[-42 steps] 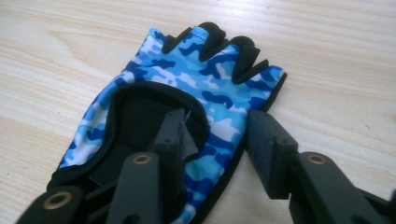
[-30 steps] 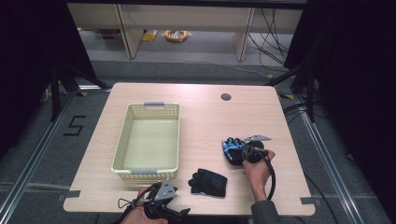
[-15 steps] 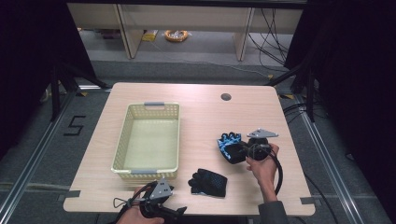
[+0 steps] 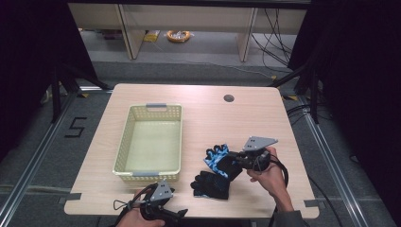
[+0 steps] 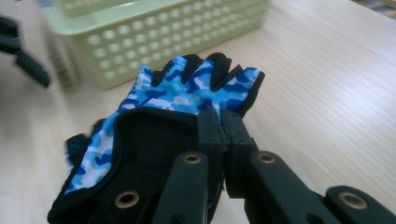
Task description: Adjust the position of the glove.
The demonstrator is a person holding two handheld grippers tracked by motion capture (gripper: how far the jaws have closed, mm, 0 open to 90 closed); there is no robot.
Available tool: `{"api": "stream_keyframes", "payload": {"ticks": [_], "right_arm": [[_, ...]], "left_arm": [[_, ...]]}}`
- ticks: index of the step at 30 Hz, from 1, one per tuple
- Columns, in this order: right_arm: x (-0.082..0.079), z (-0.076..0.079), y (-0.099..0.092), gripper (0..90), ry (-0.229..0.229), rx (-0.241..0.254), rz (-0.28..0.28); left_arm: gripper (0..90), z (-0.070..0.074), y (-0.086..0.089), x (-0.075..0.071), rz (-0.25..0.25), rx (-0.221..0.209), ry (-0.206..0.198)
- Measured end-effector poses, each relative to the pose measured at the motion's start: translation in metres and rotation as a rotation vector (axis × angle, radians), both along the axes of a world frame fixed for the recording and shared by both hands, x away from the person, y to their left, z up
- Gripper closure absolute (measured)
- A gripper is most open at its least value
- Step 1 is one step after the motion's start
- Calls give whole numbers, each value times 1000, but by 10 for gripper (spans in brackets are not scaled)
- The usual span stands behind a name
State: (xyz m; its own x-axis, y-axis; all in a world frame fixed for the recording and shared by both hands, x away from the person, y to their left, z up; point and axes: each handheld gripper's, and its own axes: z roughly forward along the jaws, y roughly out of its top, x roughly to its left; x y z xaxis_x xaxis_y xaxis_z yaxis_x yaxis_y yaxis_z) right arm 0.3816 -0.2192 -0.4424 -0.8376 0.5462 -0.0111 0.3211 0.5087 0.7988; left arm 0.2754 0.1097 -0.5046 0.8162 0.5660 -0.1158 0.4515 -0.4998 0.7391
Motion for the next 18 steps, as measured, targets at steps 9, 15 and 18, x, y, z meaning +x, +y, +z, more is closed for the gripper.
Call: {"api": "stream_keyframes", "payload": {"ticks": [9,15,18], "right_arm": [[-8,-8,23,883,17,-6,193],[-11,-14,32,882,16,-51,291],[-11,-17,34,882,23,-67,315]], "left_arm": [[172,-2,1,1,20,-4,14],[172,-2,1,1,24,-7,12],[172,-2,1,1,10,8,1]]}}
